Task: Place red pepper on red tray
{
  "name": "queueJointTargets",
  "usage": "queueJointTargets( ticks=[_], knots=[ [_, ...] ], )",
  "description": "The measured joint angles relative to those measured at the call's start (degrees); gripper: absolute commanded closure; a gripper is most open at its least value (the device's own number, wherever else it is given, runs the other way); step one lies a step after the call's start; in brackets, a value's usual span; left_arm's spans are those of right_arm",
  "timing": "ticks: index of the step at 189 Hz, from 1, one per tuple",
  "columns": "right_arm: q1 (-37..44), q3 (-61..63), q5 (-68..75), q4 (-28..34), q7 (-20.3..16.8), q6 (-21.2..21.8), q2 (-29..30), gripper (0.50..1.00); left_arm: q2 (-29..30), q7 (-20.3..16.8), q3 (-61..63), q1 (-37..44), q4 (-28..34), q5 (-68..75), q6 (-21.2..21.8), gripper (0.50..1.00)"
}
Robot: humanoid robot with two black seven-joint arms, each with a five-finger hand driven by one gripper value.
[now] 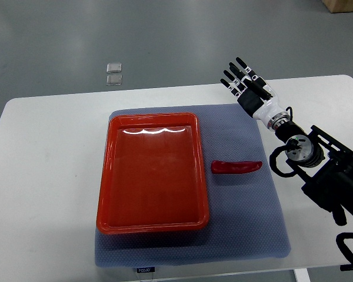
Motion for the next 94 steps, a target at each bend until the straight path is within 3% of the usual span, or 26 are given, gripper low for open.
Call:
queueJointTargets(
  ticks=[94],
  knots=[
    [0.2, -0.1, -0.1, 0.3, 0.0, 0.1, -0.2, 0.589, 0.0, 0.0, 0.1, 0.0, 0.0, 0.0, 0.0, 0.500]
  ],
)
